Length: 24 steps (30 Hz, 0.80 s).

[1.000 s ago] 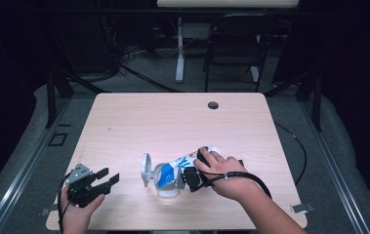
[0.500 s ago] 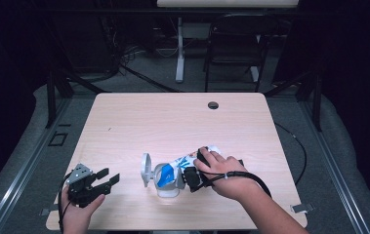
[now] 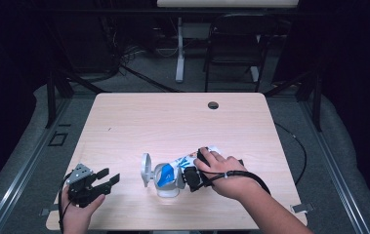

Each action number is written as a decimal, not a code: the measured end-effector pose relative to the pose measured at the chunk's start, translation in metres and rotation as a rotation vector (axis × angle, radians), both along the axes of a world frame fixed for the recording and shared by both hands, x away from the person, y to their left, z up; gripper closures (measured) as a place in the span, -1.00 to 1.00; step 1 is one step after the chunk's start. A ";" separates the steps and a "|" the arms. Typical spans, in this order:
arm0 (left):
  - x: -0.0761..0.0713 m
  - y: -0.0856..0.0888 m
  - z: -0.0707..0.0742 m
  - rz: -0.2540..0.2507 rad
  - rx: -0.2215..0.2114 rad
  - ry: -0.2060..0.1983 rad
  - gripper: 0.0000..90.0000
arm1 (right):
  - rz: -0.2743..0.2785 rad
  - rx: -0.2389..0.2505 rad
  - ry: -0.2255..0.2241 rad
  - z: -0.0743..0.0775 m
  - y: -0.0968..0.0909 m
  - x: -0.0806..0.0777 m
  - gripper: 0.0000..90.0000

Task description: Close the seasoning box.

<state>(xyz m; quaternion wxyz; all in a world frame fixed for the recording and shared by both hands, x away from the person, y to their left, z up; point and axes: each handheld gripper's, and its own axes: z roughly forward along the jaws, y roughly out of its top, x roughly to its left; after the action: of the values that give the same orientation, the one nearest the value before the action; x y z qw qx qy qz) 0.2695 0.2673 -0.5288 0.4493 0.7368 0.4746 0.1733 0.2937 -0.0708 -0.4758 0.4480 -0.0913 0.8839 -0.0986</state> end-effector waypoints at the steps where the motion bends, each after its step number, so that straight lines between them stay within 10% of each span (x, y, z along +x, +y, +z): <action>1: 0.000 0.000 0.000 0.000 0.000 0.000 0.05 | 0.000 0.001 0.002 0.000 0.000 0.000 0.08; 24: 0.000 0.000 0.000 -0.001 0.000 0.001 0.05 | 0.007 -0.022 -0.002 0.002 0.002 0.000 0.08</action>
<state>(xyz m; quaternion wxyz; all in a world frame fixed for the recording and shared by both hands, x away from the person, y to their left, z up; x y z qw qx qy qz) 0.2695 0.2671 -0.5289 0.4490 0.7371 0.4745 0.1729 0.2934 -0.0692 -0.4734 0.4482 -0.0993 0.8820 -0.1066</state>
